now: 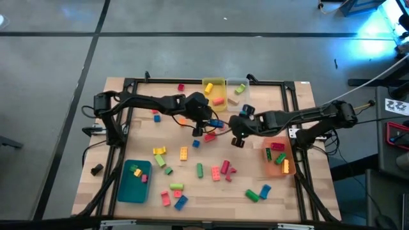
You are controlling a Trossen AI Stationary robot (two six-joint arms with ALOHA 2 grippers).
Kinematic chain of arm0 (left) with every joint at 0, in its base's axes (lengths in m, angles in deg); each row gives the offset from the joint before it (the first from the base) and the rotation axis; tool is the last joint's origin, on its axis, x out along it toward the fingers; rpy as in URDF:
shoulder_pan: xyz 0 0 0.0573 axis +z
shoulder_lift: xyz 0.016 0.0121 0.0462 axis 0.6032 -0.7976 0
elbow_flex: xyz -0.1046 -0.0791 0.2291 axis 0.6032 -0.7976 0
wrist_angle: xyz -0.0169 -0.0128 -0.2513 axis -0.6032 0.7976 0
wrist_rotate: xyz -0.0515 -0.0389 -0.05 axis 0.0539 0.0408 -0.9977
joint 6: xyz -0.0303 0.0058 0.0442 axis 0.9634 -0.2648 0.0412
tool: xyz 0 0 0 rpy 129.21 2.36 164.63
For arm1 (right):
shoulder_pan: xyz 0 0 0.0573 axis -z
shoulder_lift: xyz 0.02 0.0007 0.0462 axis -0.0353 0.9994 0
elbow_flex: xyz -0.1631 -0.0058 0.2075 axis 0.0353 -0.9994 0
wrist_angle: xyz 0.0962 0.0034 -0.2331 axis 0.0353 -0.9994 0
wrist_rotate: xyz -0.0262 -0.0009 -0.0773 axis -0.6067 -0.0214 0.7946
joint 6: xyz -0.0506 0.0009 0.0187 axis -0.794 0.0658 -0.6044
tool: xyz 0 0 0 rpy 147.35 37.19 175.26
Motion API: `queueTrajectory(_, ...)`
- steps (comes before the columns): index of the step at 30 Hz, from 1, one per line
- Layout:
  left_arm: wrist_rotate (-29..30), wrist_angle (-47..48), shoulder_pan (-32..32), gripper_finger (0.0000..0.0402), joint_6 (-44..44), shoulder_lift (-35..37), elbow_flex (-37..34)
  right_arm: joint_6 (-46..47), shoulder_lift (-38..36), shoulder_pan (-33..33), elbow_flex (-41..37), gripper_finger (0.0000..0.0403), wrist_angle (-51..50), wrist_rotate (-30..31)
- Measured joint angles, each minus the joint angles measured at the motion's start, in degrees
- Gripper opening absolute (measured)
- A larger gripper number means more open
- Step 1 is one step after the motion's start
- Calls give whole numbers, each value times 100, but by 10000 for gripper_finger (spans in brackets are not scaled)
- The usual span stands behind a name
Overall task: Sort blocks by size
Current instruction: Put the blue rectangular game piece into the orange bin
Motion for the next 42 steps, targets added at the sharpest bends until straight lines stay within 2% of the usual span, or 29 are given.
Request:
queueTrajectory(2,43,-112,-47,86,-3,0,0,-140,0,133,0,143,198,-124)
queueTrajectory(7,90,-503,-112,89,130,0,0,-239,0,394,0,143,643,-952)
queueTrajectory(10,99,-646,-136,89,155,0,-4,-368,0,440,0,143,795,-1149)
queueTrajectory(17,105,-1006,-181,90,283,-6,-11,-631,-4,427,2,143,996,-1159)
queueTrajectory(29,97,-1026,-398,92,221,-4,0,-884,0,418,0,143,930,-986)
queueTrajectory(38,107,-1006,-400,93,288,-4,2,-886,0,421,0,143,876,-972)
queueTrajectory(42,92,-1018,-409,93,250,-4,0,-662,2,427,0,143,719,-1174)
